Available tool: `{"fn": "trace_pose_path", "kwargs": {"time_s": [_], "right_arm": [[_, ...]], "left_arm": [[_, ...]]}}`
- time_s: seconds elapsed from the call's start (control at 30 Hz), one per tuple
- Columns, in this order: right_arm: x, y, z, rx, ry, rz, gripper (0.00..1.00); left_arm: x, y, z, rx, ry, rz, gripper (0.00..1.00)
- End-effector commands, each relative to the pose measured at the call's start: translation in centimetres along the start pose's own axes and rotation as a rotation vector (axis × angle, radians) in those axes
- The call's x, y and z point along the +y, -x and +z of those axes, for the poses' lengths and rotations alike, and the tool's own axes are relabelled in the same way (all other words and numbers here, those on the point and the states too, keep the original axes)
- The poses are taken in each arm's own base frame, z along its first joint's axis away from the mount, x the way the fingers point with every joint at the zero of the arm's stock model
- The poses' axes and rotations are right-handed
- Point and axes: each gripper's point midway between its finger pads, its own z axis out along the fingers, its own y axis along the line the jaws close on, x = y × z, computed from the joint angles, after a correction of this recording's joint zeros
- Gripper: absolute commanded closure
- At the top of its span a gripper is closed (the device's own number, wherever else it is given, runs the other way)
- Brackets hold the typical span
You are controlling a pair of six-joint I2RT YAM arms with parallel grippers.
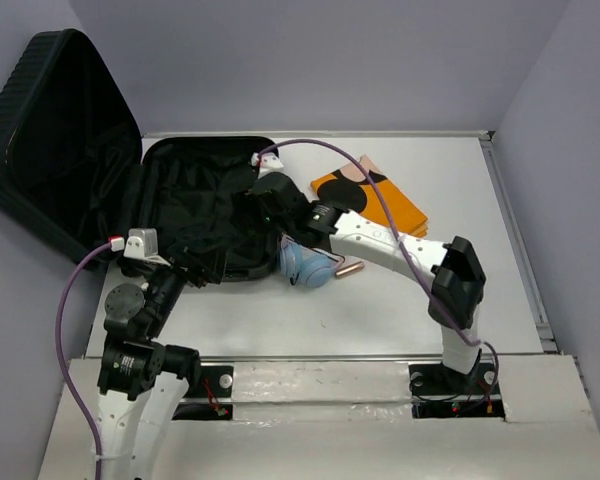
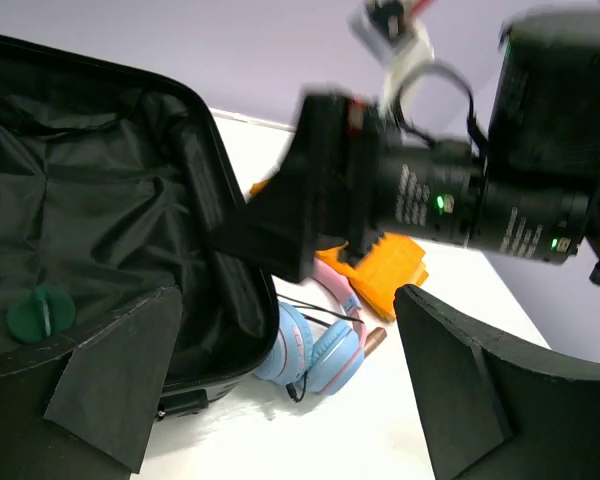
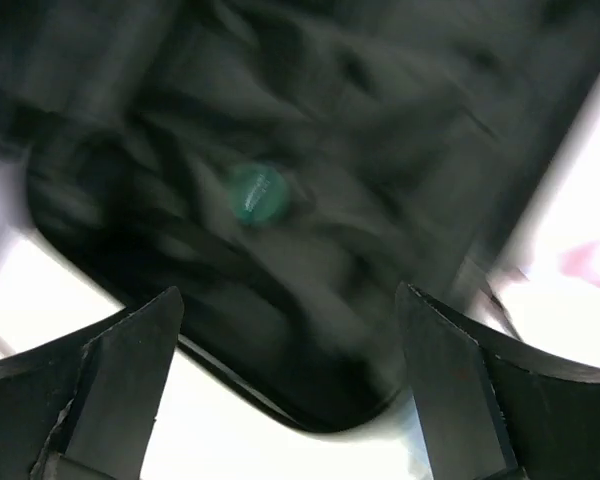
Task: Pack the luggage
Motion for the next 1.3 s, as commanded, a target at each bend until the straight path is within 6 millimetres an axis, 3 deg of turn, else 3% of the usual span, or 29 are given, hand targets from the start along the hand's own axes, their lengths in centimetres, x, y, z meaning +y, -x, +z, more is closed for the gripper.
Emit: {"fn": "trace_pose_path", "kwargs": {"time_s": [0.0, 0.07, 0.1, 0.17, 0.2, 0.23, 0.3, 0.33, 0.5, 0.73, 1.07, 1.27], "right_arm": [[-5.7, 0.7, -5.3, -0.047, -0.096, 0.084, 0.11], [-8.8, -1.0, -7.0, -0.040, -0.158, 0.124, 0.18], [-12.2, -5.1, -7.5, 0.013, -0.254, 0.119, 0.28], [-15.8, -7.4, -9.5, 0.015, -0.338, 0.219, 0.33], [-18.1, -6.9, -11.4, -0.027, -0.372, 0.288, 0.38], [-20.6, -10.7, -12.1, 0.018, -0.434, 0.336, 0.40], [-23.0, -11.6, -13.7, -0.009, -0.479, 0.403, 0.40], [-23.9, -13.2, -14.0, 0.008, -0.509, 0.422, 0.40], [-25.3, -14.6, -13.2, 0.031, -0.572, 0.455, 0.31], [-26.1, -16.1, -10.8, 0.088, -0.623, 0.491, 0.28], [-25.6, -17.0, -8.4, 0.116, -0.592, 0.517, 0.29], [-26.3, -19.3, -8.0, 0.167, -0.628, 0.507, 0.36]], "left_arm": [[-0.9, 2.3, -0.5, -0.075, -0.013, 0.003, 0.01], [-1.0, 2.3, -0.6, -0.075, -0.023, 0.006, 0.01], [-1.1, 2.3, -0.6, -0.077, -0.028, 0.007, 0.01], [-1.3, 2.2, -0.7, -0.074, -0.036, 0.008, 0.01], [-1.4, 2.3, -0.7, -0.080, -0.045, 0.008, 0.01], [-1.6, 2.3, -0.8, -0.078, -0.052, 0.009, 0.01], [-1.6, 2.2, -0.8, -0.076, -0.056, 0.009, 0.01], [-1.7, 2.2, -0.8, -0.076, -0.058, 0.009, 0.01], [-1.8, 2.0, -0.6, -0.064, -0.068, 0.010, 0.01], [-2.0, 1.9, -0.6, -0.061, -0.080, 0.012, 0.01], [-2.6, 1.6, -0.6, -0.048, -0.114, 0.015, 0.01], [-2.7, 1.7, -0.7, -0.051, -0.119, 0.018, 0.01]]}}
